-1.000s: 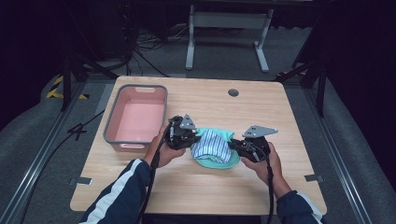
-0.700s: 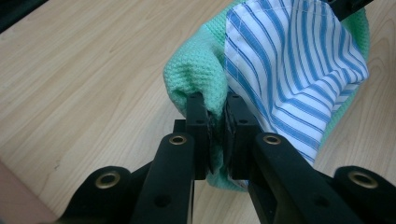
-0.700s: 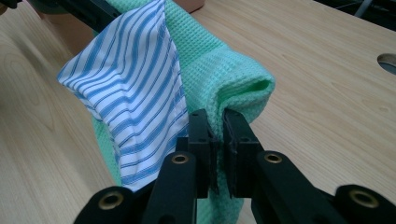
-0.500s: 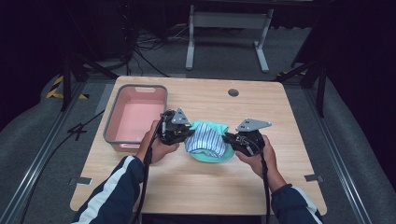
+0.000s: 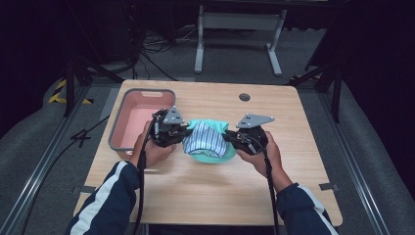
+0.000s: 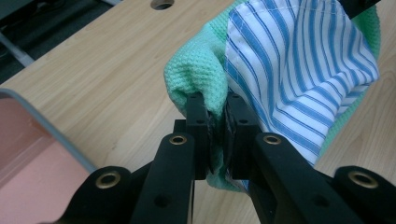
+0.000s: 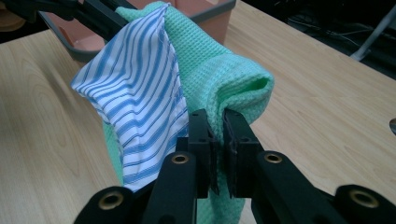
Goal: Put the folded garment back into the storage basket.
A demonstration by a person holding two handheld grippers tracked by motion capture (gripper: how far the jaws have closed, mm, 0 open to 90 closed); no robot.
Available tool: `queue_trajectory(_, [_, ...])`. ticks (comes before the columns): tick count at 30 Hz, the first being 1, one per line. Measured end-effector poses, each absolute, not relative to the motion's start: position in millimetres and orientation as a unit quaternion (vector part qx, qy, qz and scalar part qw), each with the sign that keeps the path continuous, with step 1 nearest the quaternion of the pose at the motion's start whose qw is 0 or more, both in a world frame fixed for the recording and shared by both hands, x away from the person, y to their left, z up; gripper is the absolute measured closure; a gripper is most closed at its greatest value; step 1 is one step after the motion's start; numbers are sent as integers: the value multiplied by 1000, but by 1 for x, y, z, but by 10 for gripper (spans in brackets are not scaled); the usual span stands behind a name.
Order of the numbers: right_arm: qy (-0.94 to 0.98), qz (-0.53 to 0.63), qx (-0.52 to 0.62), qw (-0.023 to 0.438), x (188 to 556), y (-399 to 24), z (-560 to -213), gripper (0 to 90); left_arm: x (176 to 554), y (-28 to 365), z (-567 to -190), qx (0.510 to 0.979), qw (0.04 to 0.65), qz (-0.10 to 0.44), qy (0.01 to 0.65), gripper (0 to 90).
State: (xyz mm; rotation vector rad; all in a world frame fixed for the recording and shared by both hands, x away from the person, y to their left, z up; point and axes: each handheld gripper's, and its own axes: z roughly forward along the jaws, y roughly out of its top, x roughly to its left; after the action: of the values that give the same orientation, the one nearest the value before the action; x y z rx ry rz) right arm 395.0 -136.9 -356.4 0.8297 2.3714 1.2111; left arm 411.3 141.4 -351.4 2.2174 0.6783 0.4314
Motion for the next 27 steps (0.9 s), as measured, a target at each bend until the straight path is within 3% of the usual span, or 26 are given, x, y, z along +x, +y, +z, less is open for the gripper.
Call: queue_trajectory(27, [844, 439, 257, 168, 422, -67, -328, 827, 405, 211, -316, 841, 382, 221, 312, 823])
